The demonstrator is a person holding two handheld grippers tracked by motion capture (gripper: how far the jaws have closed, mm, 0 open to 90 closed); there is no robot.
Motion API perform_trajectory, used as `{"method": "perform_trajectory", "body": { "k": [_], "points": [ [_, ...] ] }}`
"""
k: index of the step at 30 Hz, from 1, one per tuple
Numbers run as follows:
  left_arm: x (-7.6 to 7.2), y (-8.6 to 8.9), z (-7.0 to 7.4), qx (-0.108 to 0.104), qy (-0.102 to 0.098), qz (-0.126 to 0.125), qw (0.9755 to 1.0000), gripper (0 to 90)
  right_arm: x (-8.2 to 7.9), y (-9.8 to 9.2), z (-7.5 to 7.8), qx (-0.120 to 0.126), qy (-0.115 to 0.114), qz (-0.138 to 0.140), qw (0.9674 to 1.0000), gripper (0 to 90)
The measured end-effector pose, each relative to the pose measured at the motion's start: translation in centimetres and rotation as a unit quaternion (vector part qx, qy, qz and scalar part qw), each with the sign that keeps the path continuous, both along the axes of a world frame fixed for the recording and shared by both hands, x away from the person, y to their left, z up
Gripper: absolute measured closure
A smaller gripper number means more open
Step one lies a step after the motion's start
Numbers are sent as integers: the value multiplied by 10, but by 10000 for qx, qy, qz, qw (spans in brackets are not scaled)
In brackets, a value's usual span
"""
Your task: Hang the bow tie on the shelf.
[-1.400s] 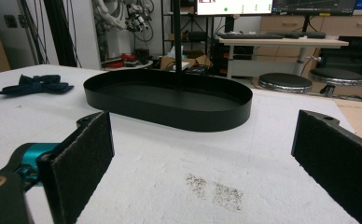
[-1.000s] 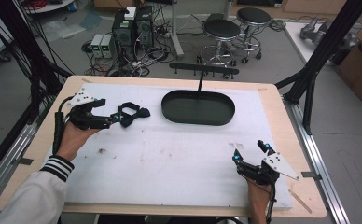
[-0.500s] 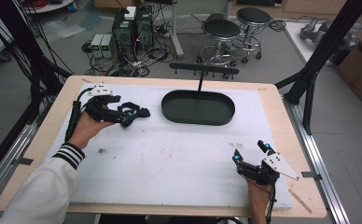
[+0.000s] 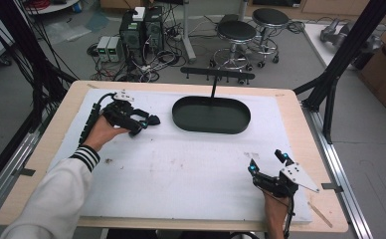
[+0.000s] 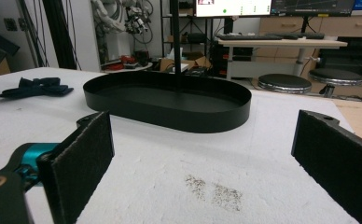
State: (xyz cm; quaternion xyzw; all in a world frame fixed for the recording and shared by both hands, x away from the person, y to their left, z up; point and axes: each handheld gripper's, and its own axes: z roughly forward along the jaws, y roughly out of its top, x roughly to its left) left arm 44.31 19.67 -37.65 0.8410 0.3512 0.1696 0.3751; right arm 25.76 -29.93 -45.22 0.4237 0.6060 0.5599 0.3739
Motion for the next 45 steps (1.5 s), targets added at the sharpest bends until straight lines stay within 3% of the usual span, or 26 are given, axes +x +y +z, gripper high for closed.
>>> {"method": "perform_trajectory", "body": {
  "k": [4,8,12,21,26,27,34,38,40,45],
  "points": [
    [7,-2,-7,-51,142,55,9999,154,0,0,0,-8,1,8,10000,47],
    [14,-2,-11,361,301,56,9989,154,0,0,0,-15,5,7,10000,47],
    [17,-8,-6,339,243,-29,9991,156,0,1,0,-35,17,-24,10000,47],
    [35,-20,-17,800,421,-47,9959,180,-1,0,0,13,-45,-34,10000,47],
    [39,-17,-20,953,503,68,9942,249,-1,-1,0,64,-48,-62,9999,47],
    [40,-16,-23,1088,614,203,9920,274,-1,0,0,65,-27,-46,10000,47],
    [39,-22,-26,1249,634,152,9900,387,-1,-1,0,62,-49,-72,9999,47],
    [39,-24,-28,1305,663,200,9890,433,-1,0,0,47,-58,-57,10000,47],
    [39,-25,-29,1382,732,253,9874,441,-1,0,0,40,-33,-56,10000,47],
    [41,-22,-29,1341,747,394,9874,480,-1,-1,0,64,-48,-76,9999,47]
  ]
}}
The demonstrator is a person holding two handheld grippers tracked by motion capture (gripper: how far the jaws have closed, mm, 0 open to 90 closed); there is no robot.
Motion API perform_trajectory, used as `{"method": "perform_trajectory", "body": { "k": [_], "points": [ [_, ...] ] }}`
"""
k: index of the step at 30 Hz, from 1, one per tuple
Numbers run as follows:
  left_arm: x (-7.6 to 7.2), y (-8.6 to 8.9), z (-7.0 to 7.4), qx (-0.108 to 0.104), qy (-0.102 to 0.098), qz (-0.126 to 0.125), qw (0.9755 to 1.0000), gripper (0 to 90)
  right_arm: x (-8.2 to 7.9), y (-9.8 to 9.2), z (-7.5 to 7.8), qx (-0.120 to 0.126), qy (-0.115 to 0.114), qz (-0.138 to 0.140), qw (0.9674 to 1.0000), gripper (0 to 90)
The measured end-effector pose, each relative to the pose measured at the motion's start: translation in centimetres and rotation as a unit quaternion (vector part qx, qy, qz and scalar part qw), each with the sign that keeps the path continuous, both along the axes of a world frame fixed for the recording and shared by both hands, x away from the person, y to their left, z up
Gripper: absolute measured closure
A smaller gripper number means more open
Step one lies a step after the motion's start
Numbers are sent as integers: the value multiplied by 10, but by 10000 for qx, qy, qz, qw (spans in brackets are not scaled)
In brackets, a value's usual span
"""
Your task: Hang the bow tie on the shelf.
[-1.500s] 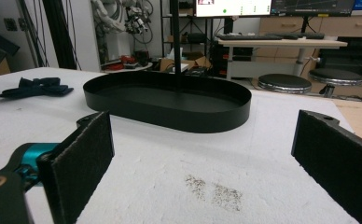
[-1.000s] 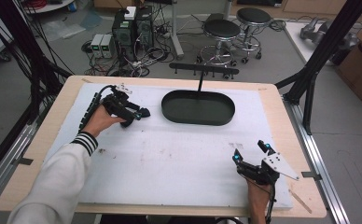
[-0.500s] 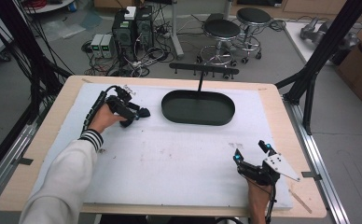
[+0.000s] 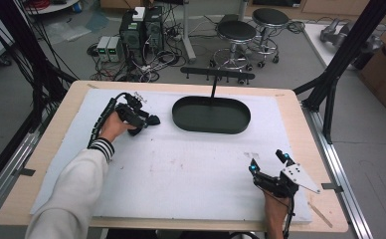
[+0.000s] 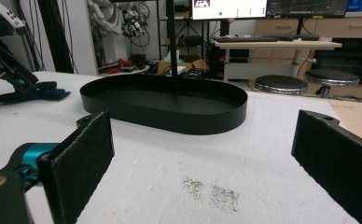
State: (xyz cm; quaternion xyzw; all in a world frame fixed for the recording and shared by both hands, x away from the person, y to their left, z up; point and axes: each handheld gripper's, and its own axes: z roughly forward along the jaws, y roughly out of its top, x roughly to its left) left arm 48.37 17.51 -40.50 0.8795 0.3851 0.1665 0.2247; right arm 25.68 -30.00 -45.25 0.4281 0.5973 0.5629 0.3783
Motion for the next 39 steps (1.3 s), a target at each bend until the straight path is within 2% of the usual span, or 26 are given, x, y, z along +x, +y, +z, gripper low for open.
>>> {"method": "perform_trajectory", "body": {
  "k": [2,3,5,12,15,16,18,21,23,27,31,34,37,39],
  "points": [
    [0,0,0,1,8,24,10000,496,0,0,0,-10,1,-2,10000,47],
    [0,0,0,-42,124,33,9999,533,0,0,0,-11,6,-9,10000,47],
    [0,0,-1,-40,170,19,9998,549,0,0,0,3,8,-6,10000,47],
    [1,-6,-5,72,184,24,9998,582,0,0,0,32,34,-6,10000,47],
    [2,-8,-4,126,208,18,9997,619,0,0,0,34,39,-14,10000,47],
    [2,-9,-3,123,216,5,9997,662,0,-1,0,57,38,-18,10000,47],
    [3,-11,-3,132,202,-15,9997,681,0,-1,0,62,31,-19,10000,47],
    [3,-12,-5,236,296,-66,9993,702,0,-1,0,79,34,-15,10000,46],
    [3,-13,-6,226,313,-83,9992,717,0,-1,0,80,34,-14,10000,47],
    [2,-17,-6,372,273,-123,9989,731,0,-2,0,70,20,-17,10000,47],
    [1,-17,-6,345,245,-39,9991,743,0,-2,0,75,16,-15,10000,46],
    [-1,-18,-6,439,183,-143,9988,745,0,-2,0,85,16,-17,10000,47],
    [-1,-18,-6,355,178,-172,9991,746,0,-2,0,85,15,-16,10000,46],
    [-3,-17,-6,204,59,-220,9995,747,0,-2,0,98,10,-16,10000,46]
  ]
}}
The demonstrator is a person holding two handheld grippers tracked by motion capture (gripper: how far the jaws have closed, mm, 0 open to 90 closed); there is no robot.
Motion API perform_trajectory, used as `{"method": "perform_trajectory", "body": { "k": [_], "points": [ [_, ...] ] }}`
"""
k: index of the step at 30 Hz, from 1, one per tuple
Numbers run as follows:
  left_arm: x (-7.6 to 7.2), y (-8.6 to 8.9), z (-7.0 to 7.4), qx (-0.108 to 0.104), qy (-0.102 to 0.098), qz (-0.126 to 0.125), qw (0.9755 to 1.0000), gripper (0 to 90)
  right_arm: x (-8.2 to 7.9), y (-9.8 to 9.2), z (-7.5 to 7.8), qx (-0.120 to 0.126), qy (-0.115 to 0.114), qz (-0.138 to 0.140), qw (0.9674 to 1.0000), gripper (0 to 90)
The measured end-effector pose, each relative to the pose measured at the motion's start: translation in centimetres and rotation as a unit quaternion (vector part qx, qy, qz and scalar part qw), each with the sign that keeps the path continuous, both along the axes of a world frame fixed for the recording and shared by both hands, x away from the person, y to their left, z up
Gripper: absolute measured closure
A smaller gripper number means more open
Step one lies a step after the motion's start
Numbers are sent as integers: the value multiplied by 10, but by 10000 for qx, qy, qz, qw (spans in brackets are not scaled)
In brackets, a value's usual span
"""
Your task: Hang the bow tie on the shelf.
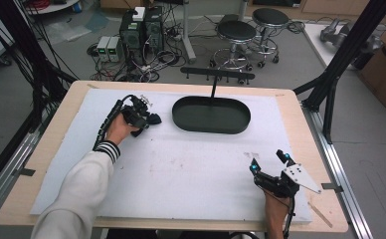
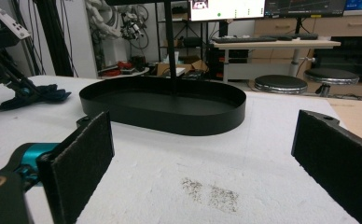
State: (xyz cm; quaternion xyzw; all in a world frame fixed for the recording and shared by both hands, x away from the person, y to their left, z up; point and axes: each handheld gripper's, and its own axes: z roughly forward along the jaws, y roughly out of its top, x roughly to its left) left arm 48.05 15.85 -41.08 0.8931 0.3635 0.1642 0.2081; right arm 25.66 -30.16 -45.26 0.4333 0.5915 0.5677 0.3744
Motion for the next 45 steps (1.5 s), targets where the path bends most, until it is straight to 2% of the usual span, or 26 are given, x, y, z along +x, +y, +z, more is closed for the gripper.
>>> {"method": "perform_trajectory", "body": {
  "k": [3,4,5,7,9,13,15,16,17,22,23,24,25,26,27,29,30,31,33,34,35,36,37,38,41,45],
  "points": [
    [-1,0,1,-92,-23,-27,10000,748,0,0,0,-16,0,-2,10000,46],
    [-3,0,3,-156,-126,-46,9998,748,0,0,0,-16,1,-3,10000,46],
    [-3,0,3,-156,-126,-46,9998,749,0,0,0,-12,-1,-3,10000,46],
    [-8,2,7,-365,-340,-112,9987,749,0,0,0,-13,-3,-6,10000,47],
    [-9,2,8,-373,-418,-171,9983,749,0,0,0,-22,-6,-1,10000,47],
    [-15,4,14,-458,-713,-353,9958,749,0,0,0,-32,-18,-6,10000,47],
    [-18,5,18,-606,-885,-377,9935,749,0,0,0,-35,-23,-7,10000,47],
    [-21,5,21,-657,-1032,-424,9916,749,0,0,0,-39,-24,-10,10000,47],
    [-21,5,21,-657,-1032,-424,9916,748,0,0,0,-33,-19,-8,10000,47],
    [-28,5,26,-848,-1424,-467,9851,749,0,0,0,-37,-27,-14,10000,47],
    [-31,5,27,-842,-1563,-481,9829,749,0,0,0,-39,-26,-12,10000,47],
    [-31,5,27,-842,-1563,-481,9829,749,0,0,0,-37,-24,-11,10000,47],
    [-32,5,27,-882,-1624,-481,9816,750,0,0,0,-29,-20,-7,10000,47],
    [-35,4,29,-970,-1739,-482,9788,750,0,0,0,-21,-19,-1,10000,47],
    [-35,4,29,-970,-1739,-482,9788,750,0,0,0,-21,-19,-1,10000,47],
    [-37,4,31,-1125,-1795,-466,9762,750,0,0,0,-12,-9,6,10000,47],
    [-39,3,33,-1280,-1865,-435,9731,750,0,0,0,-27,-10,1,10000,47],
    [-39,3,33,-1280,-1865,-435,9731,750,0,0,0,-29,-11,-2,10000,47],
    [-41,1,36,-1397,-1961,-444,9696,750,0,0,0,-33,-12,-6,10000,47],
    [-42,-1,38,-1469,-2052,-484,9664,750,0,0,0,-38,-13,-16,10000,47],
    [-42,-1,38,-1469,-2052,-484,9664,751,0,0,0,-30,-19,-26,10000,47],
    [-44,-4,40,-1513,-2138,-528,9636,752,0,0,0,-36,-14,-21,10000,47],
    [-44,-4,42,-1549,-2167,-510,9625,753,0,0,0,-35,-10,-26,10000,47],
    [-44,-4,42,-1549,-2167,-510,9625,753,0,0,0,-35,-10,-26,10000,47],
    [-45,-5,47,-1799,-2287,-417,9558,754,0,0,0,-35,-11,-27,10000,47],
    [-47,-5,51,-1962,-2371,-293,9510,754,0,0,0,-30,-11,-23,10000,47]
  ]
}}
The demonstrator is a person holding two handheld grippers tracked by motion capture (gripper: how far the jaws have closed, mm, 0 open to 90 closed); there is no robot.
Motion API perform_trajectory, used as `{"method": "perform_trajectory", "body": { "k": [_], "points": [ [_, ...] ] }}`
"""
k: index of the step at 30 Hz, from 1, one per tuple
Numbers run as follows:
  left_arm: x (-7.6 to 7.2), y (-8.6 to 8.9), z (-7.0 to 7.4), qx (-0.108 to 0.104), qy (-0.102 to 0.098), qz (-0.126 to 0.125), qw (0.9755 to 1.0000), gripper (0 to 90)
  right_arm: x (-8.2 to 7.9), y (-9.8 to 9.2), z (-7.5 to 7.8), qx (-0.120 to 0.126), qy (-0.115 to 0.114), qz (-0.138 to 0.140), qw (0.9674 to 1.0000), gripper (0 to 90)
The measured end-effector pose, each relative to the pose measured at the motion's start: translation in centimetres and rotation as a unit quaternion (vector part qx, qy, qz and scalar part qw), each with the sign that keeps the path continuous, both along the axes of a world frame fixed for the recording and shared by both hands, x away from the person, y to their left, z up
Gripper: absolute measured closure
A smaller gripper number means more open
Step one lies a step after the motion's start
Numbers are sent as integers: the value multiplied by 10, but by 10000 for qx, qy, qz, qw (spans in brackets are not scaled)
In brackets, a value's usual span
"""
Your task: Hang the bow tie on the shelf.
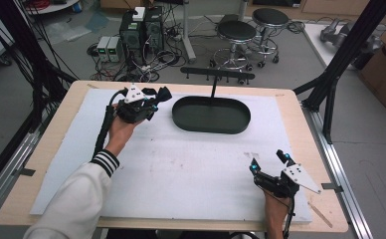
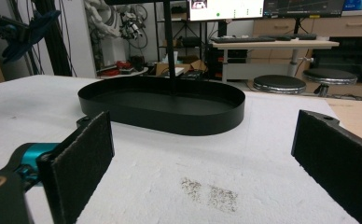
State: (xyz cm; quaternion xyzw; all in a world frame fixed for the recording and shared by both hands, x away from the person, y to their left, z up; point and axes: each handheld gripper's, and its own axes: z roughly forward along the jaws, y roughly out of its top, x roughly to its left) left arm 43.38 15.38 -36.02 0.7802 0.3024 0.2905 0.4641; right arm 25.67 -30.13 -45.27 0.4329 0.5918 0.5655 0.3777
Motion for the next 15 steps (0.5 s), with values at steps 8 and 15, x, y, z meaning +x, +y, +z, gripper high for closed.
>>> {"method": "perform_trajectory", "body": {
  "k": [8,15],
  "points": [
    [-2,-3,4,-342,-162,-93,9992,755,0,0,0,4,3,3,10000,47],
    [-1,-8,10,-457,-179,-156,9987,756,0,0,0,8,14,-5,10000,47]
  ]
}}
